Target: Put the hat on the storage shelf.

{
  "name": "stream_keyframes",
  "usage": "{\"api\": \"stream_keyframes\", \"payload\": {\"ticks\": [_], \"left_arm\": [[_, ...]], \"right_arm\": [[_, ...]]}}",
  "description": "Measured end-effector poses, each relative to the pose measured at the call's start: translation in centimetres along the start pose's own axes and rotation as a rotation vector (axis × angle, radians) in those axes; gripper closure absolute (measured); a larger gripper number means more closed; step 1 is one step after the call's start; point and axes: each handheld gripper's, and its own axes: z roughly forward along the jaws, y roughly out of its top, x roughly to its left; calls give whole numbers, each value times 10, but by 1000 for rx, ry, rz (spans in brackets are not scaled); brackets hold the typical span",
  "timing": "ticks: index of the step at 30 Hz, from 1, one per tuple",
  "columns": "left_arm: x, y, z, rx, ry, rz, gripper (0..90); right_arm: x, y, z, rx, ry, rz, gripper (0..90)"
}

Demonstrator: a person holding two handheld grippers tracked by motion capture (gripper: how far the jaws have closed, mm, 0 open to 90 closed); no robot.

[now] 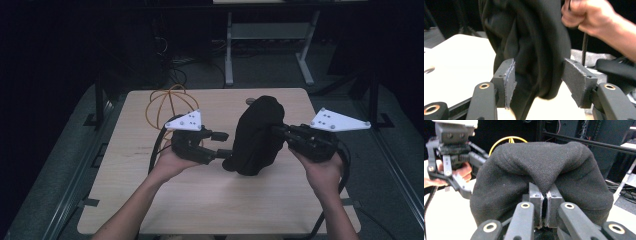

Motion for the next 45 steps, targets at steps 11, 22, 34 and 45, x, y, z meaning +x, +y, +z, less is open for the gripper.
{"api": "stream_keyframes", "payload": {"ticks": [11, 22, 34, 45], "left_arm": [[-6, -41, -22, 67, 93, 0, 401], [-7, -82, -35, 126, 179, -21, 299], [-5, -115, -37, 172, 221, -28, 285], [-11, -119, -26, 226, 200, 9, 277]], "right_arm": [[-5, 24, 13, 14, 15, 6, 860], [-7, 57, 38, 14, 33, -8, 859], [-2, 95, 79, 21, 79, -39, 859], [11, 126, 120, 47, 136, -71, 859]]}}
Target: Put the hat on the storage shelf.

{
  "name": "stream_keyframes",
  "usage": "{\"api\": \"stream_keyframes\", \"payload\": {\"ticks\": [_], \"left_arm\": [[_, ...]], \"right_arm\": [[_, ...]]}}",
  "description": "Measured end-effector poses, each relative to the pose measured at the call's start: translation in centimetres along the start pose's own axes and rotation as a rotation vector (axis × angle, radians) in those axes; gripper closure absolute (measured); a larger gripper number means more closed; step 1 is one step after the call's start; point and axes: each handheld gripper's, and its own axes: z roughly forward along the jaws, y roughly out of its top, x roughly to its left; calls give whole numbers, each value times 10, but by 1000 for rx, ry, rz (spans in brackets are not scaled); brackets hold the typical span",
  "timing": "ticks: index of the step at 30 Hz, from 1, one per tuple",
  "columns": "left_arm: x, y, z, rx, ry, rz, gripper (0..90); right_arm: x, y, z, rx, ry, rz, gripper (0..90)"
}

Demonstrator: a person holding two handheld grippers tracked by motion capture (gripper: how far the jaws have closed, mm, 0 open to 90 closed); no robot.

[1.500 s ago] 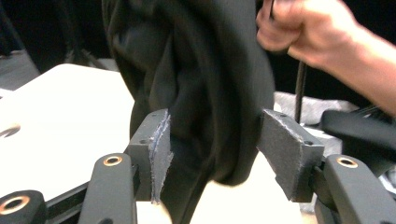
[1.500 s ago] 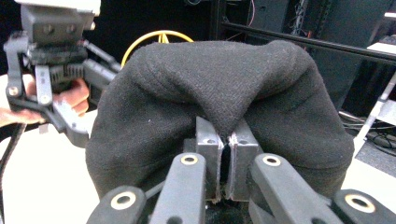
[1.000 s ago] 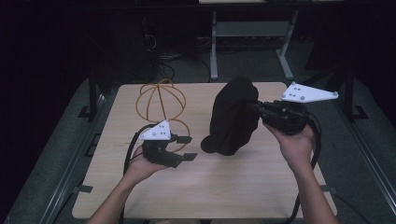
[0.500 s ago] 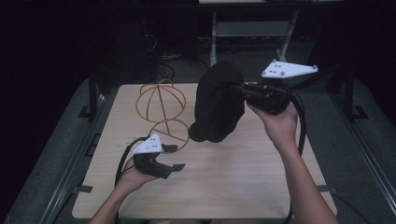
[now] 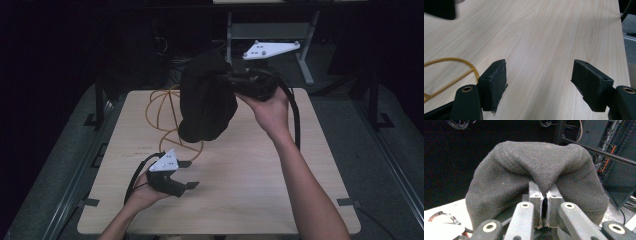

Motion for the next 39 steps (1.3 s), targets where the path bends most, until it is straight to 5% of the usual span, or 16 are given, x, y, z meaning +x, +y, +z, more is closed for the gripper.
{"api": "stream_keyframes", "payload": {"ticks": [14, 39], "left_arm": [[-1, -1, 0, -15, -8, 26, 275], [-19, 1, 14, -3, -56, 101, 273]], "right_arm": [[4, 41, 65, 78, 92, -51, 858], [3, 48, 169, 258, 167, -32, 834]]}}
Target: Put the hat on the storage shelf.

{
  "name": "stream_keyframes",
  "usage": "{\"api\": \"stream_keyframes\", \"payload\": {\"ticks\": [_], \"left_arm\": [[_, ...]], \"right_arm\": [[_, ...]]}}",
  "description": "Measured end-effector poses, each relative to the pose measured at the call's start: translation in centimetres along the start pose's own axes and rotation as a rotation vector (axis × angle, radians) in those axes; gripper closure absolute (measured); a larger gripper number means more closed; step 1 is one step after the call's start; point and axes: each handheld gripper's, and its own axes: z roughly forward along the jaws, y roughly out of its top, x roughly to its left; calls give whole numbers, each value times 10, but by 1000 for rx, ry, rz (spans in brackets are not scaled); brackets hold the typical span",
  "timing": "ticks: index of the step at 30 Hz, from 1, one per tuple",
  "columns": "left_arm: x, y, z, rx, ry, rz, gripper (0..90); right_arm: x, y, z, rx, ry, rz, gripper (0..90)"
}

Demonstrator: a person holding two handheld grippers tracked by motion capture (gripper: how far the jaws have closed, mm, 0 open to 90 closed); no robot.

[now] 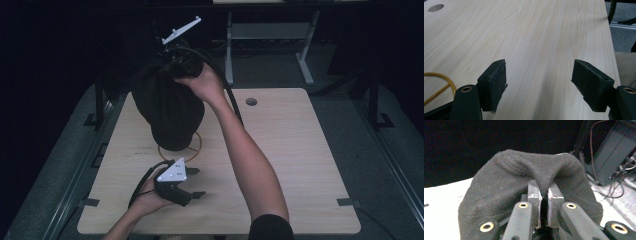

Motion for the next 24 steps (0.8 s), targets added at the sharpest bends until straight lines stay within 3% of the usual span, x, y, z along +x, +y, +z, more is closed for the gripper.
{"api": "stream_keyframes", "payload": {"ticks": [4, 6, 7, 8, 9, 12, 14, 16, 17, 22, 24], "left_arm": [[-3, 1, 2, 0, -12, 9, 273], [-4, 1, 2, 9, -20, 22, 273], [-5, 2, 2, 15, -24, 25, 273], [-6, 2, 3, 11, -25, 29, 273], [-6, 2, 3, 13, -26, 32, 273], [-8, 2, 4, 14, -29, 31, 273], [-9, 3, 4, 17, -31, 35, 273], [-10, 3, 4, 15, -32, 30, 273], [-9, 3, 4, 15, -33, 29, 273], [-9, 2, 5, 25, -32, 35, 273], [-9, 2, 5, 23, -29, 36, 273]], "right_arm": [[-4, -3, 20, -7, 17, 24, 786], [-5, -6, 30, -6, 11, 53, 671], [-6, -7, 36, 9, 11, 54, 595], [-7, -10, 46, 57, 33, 78, 524], [-6, -11, 48, 58, 32, 80, 501], [-4, -13, 49, 38, 33, 74, 487], [-2, -14, 49, 55, 39, 79, 447], [-2, -16, 48, 58, 33, 42, 443], [0, -16, 46, 63, 32, 67, 441], [0, -19, 41, 47, 35, 40, 411], [0, -19, 37, 33, 50, 55, 398]]}}
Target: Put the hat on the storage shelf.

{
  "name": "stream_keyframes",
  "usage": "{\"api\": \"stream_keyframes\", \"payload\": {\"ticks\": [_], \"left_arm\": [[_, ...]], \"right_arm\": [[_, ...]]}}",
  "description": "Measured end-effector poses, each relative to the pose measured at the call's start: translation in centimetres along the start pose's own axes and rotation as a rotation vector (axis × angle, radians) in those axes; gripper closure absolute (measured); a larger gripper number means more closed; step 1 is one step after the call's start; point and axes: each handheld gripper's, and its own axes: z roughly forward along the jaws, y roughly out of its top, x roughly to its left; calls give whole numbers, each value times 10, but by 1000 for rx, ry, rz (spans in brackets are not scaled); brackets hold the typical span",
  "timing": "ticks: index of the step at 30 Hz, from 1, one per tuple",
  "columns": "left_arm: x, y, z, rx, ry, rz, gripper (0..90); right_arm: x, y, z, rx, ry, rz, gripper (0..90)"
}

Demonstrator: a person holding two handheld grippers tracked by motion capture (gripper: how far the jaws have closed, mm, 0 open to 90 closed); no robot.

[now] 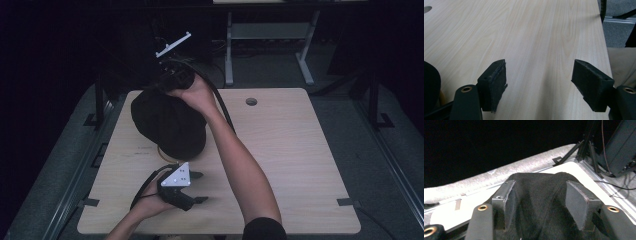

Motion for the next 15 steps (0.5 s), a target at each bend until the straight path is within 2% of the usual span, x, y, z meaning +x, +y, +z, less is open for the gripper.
{"api": "stream_keyframes", "payload": {"ticks": [7, 9, 15], "left_arm": [[2, -3, 0, -1, 7, -13, 270], [2, -5, 1, 4, 6, -19, 270], [3, -6, 0, -9, 21, -41, 262]], "right_arm": [[0, -7, -17, -43, 18, 15, 352], [-1, -10, -21, -37, 13, 22, 341], [-3, -22, -38, -76, -4, 33, 329]]}}
